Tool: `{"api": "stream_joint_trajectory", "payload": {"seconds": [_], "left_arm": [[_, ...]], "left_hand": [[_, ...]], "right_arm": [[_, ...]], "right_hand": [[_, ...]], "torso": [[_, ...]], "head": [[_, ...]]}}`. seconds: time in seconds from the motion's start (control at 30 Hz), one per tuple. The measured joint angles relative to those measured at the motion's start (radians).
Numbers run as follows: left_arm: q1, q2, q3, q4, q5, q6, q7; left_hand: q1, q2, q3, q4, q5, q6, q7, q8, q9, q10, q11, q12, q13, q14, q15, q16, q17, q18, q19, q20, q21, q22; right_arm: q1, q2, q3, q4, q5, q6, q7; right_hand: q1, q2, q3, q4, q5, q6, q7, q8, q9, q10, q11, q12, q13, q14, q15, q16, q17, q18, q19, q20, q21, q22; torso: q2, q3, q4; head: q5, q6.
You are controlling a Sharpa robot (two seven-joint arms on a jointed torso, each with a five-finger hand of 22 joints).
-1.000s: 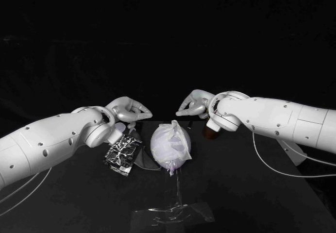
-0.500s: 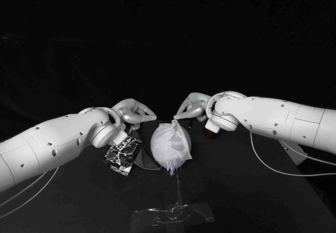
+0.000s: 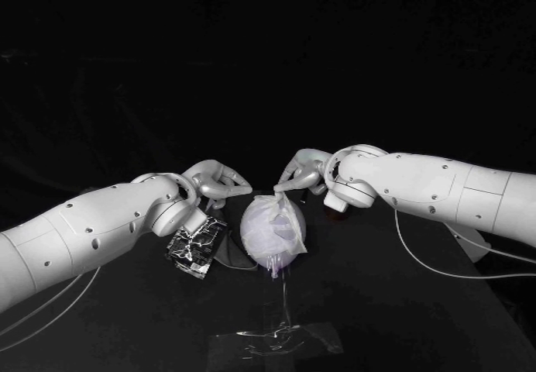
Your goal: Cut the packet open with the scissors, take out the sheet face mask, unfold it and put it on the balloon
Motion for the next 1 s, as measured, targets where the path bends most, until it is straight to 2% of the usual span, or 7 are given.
{"api": "stream_joint_trajectory", "payload": {"seconds": [0.13, 0.47, 0.63, 0.7, 0.8, 0.9, 1.0], "left_arm": [[-0.002, 0.001, 0.000, -0.002, -0.002, 0.000, -0.001], [-0.004, 0.007, 0.001, -0.005, -0.004, 0.004, -0.003], [-0.005, 0.014, 0.001, -0.011, -0.005, 0.005, -0.004], [-0.006, 0.018, 0.001, -0.015, -0.005, 0.005, -0.005], [-0.009, 0.022, 0.001, -0.022, -0.005, 0.006, -0.005], [-0.011, 0.025, 0.001, -0.027, -0.005, 0.006, -0.006], [-0.013, 0.027, 0.001, -0.029, -0.005, 0.006, -0.006]], "left_hand": [[0.000, 0.000, 0.000, 0.000, 0.000, 0.000, 0.000, 0.000, 0.000, -0.001, 0.001, 0.000, -0.001, 0.000, 0.000, 0.000, 0.000, 0.000, 0.000, 0.000, 0.000, 0.003], [0.000, 0.000, 0.002, 0.002, 0.000, 0.000, 0.000, -0.005, 0.000, -0.001, 0.001, 0.000, -0.001, 0.000, 0.000, 0.000, 0.000, 0.000, 0.007, 0.000, 0.006, 0.006], [0.000, 0.000, 0.003, 0.003, 0.000, -0.003, 0.003, -0.005, -0.001, -0.001, 0.001, 0.000, -0.002, 0.004, 0.004, 0.004, 0.000, 0.000, 0.010, 0.003, 0.011, 0.011], [0.000, 0.000, 0.003, 0.003, 0.000, -0.003, 0.003, -0.005, -0.003, -0.001, 0.001, 0.000, -0.001, 0.004, 0.004, 0.004, 0.000, 0.000, 0.011, 0.004, 0.011, 0.013], [0.000, 0.000, 0.003, 0.003, 0.000, -0.003, 0.003, -0.009, -0.003, -0.001, 0.001, -0.001, 0.002, 0.004, 0.004, 0.004, 0.000, 0.000, 0.014, 0.000, 0.011, 0.017], [0.000, 0.000, 0.003, 0.003, 0.000, -0.003, 0.003, -0.009, -0.003, -0.001, 0.001, -0.001, 0.003, 0.004, 0.004, 0.004, 0.001, 0.000, 0.014, 0.000, 0.015, 0.018], [0.000, 0.000, 0.003, 0.003, 0.000, -0.003, 0.003, -0.009, -0.004, -0.001, 0.001, -0.001, 0.005, 0.003, 0.004, 0.004, 0.001, 0.000, 0.015, 0.000, 0.015, 0.019]], "right_arm": [[0.000, 0.000, 0.000, -0.002, 0.001, 0.008, 0.000], [-0.003, 0.005, 0.000, -0.013, 0.003, 0.022, -0.001], [-0.006, 0.007, 0.000, -0.016, 0.003, 0.027, -0.001], [-0.006, 0.007, 0.000, -0.018, 0.003, 0.029, -0.001], [-0.007, 0.007, 0.000, -0.019, 0.003, 0.031, -0.001], [-0.007, 0.007, -0.001, -0.019, 0.003, 0.033, -0.001], [-0.009, 0.007, -0.001, -0.019, 0.003, 0.034, -0.001]], "right_hand": [[0.013, 0.013, 0.008, -0.008, 0.000, 0.004, -0.004, 0.000, 0.000, 0.000, 0.000, 0.000, 0.000, 0.000, 0.000, -0.003, 0.000, 0.000, -0.002, 0.001, 0.003, 0.000], [0.018, 0.018, 0.016, -0.016, 0.000, 0.008, -0.001, -0.004, 0.000, -0.002, -0.002, 0.000, -0.001, 0.000, 0.000, 0.001, 0.001, 0.000, -0.002, 0.001, 0.005, 0.001], [0.029, 0.029, 0.023, -0.023, -0.004, 0.015, -0.004, -0.004, 0.000, -0.002, -0.002, 0.008, -0.001, 0.000, 0.000, 0.001, 0.001, 0.000, -0.002, 0.001, 0.013, 0.001], [0.036, 0.036, 0.033, -0.028, -0.004, 0.027, -0.009, -0.004, 0.000, -0.002, -0.002, 0.008, -0.001, 0.000, 0.000, 0.001, 0.001, -0.015, -0.002, 0.001, 0.013, 0.001], [0.050, 0.049, 0.045, -0.039, -0.011, 0.040, -0.015, -0.004, 0.003, -0.002, -0.002, 0.013, 0.000, 0.000, 0.000, 0.000, 0.001, -0.015, -0.002, 0.001, 0.020, 0.001], [0.058, 0.047, 0.050, -0.044, -0.018, 0.045, -0.020, -0.002, 0.005, 0.002, -0.005, 0.014, 0.000, 0.000, 0.000, 0.000, 0.001, -0.015, -0.002, 0.001, 0.022, 0.001], [0.066, 0.055, 0.064, -0.058, -0.022, 0.062, -0.027, 0.007, 0.010, 0.001, -0.011, 0.023, 0.000, 0.000, -0.008, 0.000, 0.000, -0.015, -0.002, 0.001, 0.029, 0.001]], "torso": [[0.001, 0.0000, 0.0000], [0.002, -0.0001, 0.0000], [0.004, -0.0001, 0.0000], [0.004, -0.0001, -0.0001], [0.005, -0.0006, -0.0007], [0.006, -0.0006, -0.0012], [0.007, -0.0006, -0.0011]], "head": [[-0.002, -0.002], [-0.001, -0.004], [0.000, -0.004], [0.000, -0.004], [-0.001, -0.004], [-0.002, -0.005], [-0.002, -0.006]]}}
